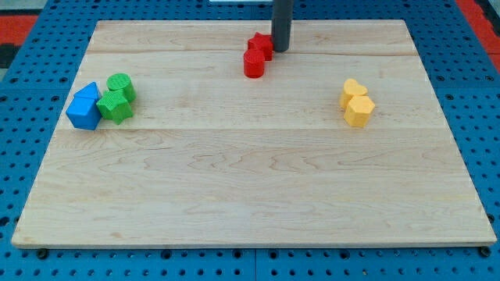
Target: Separate yellow heart from yellow hexagon
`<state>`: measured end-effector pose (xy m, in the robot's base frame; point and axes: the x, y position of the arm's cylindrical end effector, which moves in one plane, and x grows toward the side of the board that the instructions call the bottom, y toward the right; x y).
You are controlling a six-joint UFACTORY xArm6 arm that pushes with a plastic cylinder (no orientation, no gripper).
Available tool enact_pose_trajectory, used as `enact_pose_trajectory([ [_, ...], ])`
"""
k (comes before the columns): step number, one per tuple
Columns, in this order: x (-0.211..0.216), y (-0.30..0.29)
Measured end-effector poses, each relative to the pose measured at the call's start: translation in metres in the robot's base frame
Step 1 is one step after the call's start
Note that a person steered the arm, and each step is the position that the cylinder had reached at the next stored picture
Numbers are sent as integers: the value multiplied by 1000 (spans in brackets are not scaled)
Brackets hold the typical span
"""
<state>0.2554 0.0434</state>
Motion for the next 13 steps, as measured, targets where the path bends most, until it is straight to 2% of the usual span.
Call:
enact_pose_trajectory([
  [1, -22, -17],
  [3, -20, 1],
  [5, 48, 23],
  [6, 48, 98],
  [7, 67, 159],
  [8, 98, 184],
  [9, 128, 176],
  [10, 145, 137],
  [11, 104, 104],
  [12, 102, 80],
  [13, 120, 77],
])
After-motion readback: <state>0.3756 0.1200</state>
